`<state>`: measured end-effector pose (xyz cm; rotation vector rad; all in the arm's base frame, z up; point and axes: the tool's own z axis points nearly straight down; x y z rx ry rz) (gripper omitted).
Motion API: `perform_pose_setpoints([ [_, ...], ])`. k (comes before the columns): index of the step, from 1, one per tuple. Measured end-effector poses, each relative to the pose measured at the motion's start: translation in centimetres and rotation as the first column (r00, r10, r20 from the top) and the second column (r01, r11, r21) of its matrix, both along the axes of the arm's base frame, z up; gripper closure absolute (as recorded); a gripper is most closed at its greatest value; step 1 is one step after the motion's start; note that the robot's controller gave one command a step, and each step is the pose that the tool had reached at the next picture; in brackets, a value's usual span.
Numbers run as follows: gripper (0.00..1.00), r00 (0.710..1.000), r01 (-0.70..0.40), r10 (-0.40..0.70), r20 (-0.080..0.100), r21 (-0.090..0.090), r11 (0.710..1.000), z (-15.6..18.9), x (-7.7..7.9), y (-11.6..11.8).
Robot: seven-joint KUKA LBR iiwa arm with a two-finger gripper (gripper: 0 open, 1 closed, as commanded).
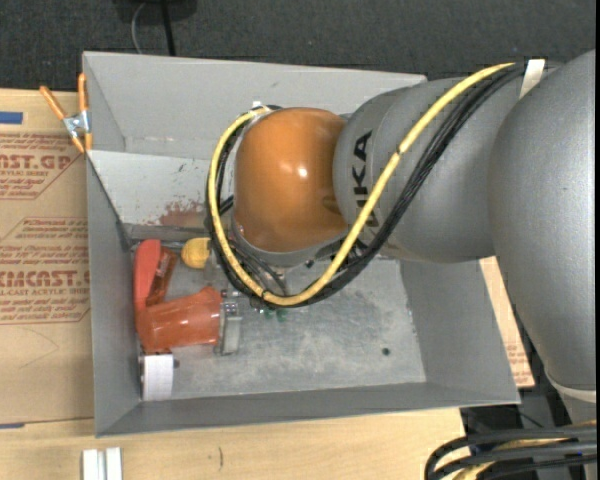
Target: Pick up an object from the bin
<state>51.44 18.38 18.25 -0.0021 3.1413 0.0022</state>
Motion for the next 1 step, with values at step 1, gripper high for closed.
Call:
perform_pose_setpoints([
  [1, 0.0, 0.998, 0.061, -0.062, 0.004, 0.002, 0.998, -3.71, -0.07, 0.31],
])
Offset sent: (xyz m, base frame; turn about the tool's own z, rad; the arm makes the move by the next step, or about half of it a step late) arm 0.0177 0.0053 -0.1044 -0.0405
